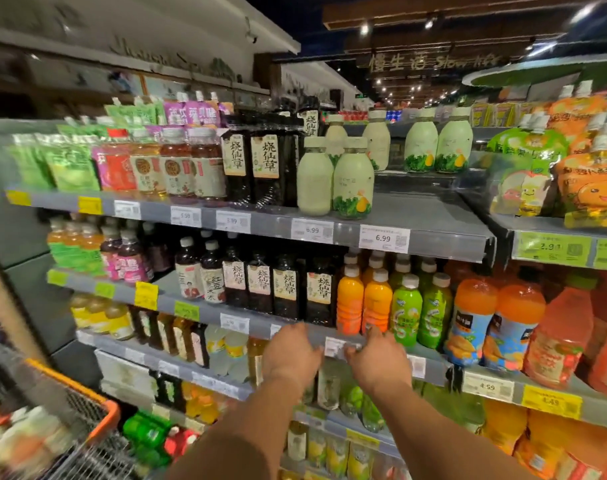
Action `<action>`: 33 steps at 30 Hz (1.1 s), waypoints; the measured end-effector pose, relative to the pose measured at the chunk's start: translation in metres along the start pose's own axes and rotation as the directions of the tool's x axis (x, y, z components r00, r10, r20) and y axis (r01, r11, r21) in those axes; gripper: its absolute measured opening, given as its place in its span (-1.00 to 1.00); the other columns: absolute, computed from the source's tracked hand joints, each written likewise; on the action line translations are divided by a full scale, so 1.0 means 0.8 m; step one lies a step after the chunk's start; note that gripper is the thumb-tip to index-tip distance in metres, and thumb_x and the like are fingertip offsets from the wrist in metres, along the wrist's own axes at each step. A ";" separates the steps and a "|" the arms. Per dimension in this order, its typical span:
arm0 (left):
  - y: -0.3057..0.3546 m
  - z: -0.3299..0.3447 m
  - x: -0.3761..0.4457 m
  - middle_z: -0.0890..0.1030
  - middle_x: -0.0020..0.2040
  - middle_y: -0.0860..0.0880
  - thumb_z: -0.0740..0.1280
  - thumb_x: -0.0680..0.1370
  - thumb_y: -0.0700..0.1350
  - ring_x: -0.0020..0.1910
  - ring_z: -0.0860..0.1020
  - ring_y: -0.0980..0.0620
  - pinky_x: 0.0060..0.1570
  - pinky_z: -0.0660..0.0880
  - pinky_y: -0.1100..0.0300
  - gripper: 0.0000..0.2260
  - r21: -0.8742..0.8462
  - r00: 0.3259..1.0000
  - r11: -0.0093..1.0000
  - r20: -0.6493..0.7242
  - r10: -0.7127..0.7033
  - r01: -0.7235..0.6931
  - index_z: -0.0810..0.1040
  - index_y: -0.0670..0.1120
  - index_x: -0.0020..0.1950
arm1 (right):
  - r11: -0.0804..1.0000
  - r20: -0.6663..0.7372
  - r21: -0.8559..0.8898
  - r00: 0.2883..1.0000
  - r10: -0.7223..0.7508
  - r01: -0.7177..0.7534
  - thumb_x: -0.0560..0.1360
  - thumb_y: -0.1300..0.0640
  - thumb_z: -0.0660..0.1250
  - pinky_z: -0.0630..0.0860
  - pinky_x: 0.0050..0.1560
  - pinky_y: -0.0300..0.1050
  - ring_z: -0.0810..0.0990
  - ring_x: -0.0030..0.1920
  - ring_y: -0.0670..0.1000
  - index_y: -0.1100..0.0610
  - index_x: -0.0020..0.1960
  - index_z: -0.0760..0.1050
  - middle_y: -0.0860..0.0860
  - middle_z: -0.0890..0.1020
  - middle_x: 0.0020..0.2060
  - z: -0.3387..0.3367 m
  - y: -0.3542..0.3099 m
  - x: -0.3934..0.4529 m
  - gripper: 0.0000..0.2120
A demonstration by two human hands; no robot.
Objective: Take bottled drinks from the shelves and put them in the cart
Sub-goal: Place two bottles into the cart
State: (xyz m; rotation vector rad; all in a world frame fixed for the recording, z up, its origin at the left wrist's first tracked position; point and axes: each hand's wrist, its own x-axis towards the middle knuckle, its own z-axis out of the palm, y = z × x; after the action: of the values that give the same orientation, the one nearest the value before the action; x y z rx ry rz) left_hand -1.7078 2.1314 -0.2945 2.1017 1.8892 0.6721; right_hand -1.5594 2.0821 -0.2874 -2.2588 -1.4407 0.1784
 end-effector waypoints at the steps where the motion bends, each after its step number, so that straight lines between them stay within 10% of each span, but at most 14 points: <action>1: -0.020 -0.016 -0.007 0.62 0.17 -0.02 0.33 0.54 0.11 0.10 0.61 -0.07 0.04 0.56 0.07 -0.67 0.042 1.000 0.999 -0.011 -0.028 0.028 0.54 0.03 0.26 | 0.998 0.033 -0.028 0.998 -0.053 0.054 0.50 -0.15 0.27 0.49 0.09 0.02 0.50 0.18 0.17 0.11 0.23 0.44 0.10 0.53 0.16 0.003 -0.013 -0.005 -0.57; 8: -0.187 -0.128 -0.128 0.61 0.16 -0.06 0.32 0.51 0.10 0.15 0.59 -0.13 0.11 0.56 -0.01 -0.67 0.201 0.925 0.904 -0.039 -0.377 0.377 0.54 0.01 0.21 | 0.927 0.306 -0.014 0.884 -0.353 0.375 0.47 -0.21 0.30 0.50 -0.04 -0.05 0.58 0.10 0.16 0.09 0.21 0.46 0.10 0.58 0.16 0.046 -0.118 -0.082 -0.54; 16: -0.361 -0.217 -0.302 0.64 -0.01 -0.06 0.35 0.49 0.13 -0.02 0.61 -0.12 0.02 0.58 0.06 -0.65 0.114 0.655 0.645 -0.147 -0.742 0.756 0.56 -0.03 0.19 | 0.640 0.480 0.192 0.498 -0.723 0.744 0.45 -0.17 0.35 0.52 -0.09 -0.07 0.59 -0.05 0.09 0.06 -0.03 0.43 0.03 0.58 -0.09 0.123 -0.277 -0.248 -0.69; 22: -0.455 -0.245 -0.334 0.67 -0.05 -0.01 0.35 0.42 0.15 -0.12 0.60 -0.07 -0.11 0.57 0.11 -0.69 0.015 0.526 0.535 -0.200 -0.826 0.845 0.62 0.04 0.07 | 0.532 0.519 0.255 0.350 -0.780 0.808 0.45 -0.14 0.33 0.51 -0.14 -0.02 0.60 -0.02 0.16 0.10 -0.15 0.37 0.05 0.48 -0.18 0.185 -0.374 -0.308 -0.68; 33: -0.590 -0.231 -0.242 0.66 0.08 -0.08 0.40 0.49 0.09 0.02 0.63 -0.10 -0.03 0.58 0.08 -0.63 -0.024 0.526 0.531 -0.103 -0.844 0.847 0.57 0.02 0.26 | 0.627 0.612 0.283 0.366 -0.701 0.726 0.42 -0.23 0.38 0.50 -0.14 -0.06 0.56 -0.12 0.09 0.09 -0.03 0.41 0.04 0.58 -0.13 0.329 -0.498 -0.283 -0.59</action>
State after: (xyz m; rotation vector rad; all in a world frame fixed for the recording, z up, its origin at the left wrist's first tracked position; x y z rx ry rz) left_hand -2.2211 1.9831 -0.3892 0.8655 2.6163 0.4851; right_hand -2.0799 2.1010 -0.3765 -1.3474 -2.7084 0.7569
